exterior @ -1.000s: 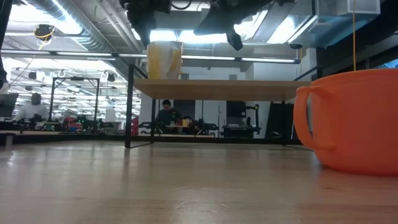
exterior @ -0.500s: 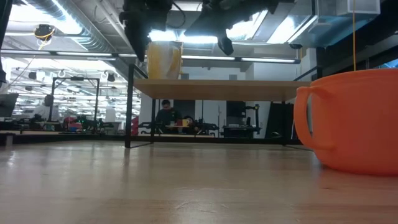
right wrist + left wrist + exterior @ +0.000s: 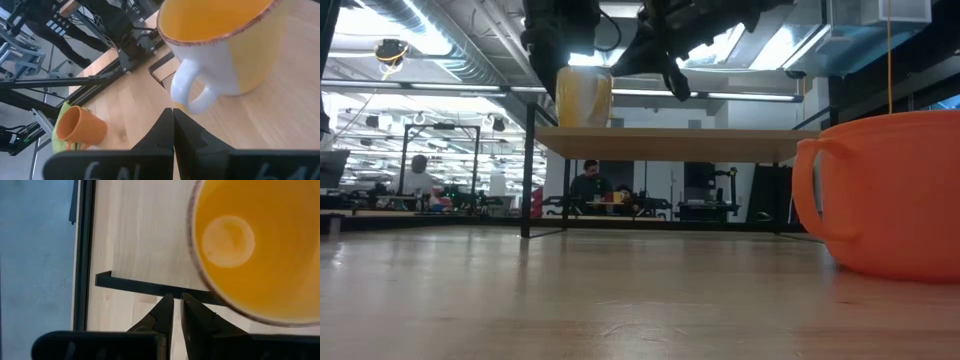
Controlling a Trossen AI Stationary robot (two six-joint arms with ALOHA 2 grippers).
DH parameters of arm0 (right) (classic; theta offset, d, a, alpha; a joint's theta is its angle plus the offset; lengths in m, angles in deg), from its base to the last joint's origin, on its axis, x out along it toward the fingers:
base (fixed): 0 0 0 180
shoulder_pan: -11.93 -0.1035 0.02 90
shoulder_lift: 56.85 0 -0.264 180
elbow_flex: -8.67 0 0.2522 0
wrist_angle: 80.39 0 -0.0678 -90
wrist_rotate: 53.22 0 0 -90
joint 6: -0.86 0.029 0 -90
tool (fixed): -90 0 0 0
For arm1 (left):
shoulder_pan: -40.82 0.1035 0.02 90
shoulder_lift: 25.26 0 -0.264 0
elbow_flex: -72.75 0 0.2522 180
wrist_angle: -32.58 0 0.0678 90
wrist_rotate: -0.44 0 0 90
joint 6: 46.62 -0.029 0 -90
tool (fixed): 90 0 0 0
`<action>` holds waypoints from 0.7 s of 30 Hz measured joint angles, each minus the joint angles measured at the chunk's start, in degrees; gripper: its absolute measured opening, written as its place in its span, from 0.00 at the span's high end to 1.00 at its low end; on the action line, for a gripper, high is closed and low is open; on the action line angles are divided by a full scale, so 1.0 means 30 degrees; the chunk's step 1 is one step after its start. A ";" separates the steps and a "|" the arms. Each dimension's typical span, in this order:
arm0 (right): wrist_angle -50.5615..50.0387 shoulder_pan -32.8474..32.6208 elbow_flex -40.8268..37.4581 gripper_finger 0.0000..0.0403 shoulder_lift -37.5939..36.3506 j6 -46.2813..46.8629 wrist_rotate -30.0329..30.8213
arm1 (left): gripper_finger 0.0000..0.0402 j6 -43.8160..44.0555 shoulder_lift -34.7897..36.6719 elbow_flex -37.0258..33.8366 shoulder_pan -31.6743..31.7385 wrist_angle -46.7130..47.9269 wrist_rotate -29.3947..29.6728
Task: Stack small to large cups/mugs on shelf
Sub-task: Put the yellow mug on the shelf
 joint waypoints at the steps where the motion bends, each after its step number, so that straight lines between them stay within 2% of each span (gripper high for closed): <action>1: 0.0077 0.0010 0.0000 1.00 0.0000 -0.0038 0.0081 | 0.93 0.0000 0.0000 0.0000 0.0045 -0.0013 -0.0010; 6: 0.0088 0.0511 0.0007 1.00 0.0000 -0.0410 0.0310 | 0.93 0.0007 0.0000 0.0000 0.0062 -0.0045 -0.0145; 11: 0.0067 0.0802 0.0007 1.00 0.0000 -0.0533 0.0338 | 0.93 0.0012 0.0000 0.0000 0.0062 -0.0225 -0.1136; 21: 0.0018 0.0809 0.0007 1.00 0.0196 -0.0653 0.0334 | 0.93 0.0009 0.0000 0.0000 0.0062 -0.0987 -0.1188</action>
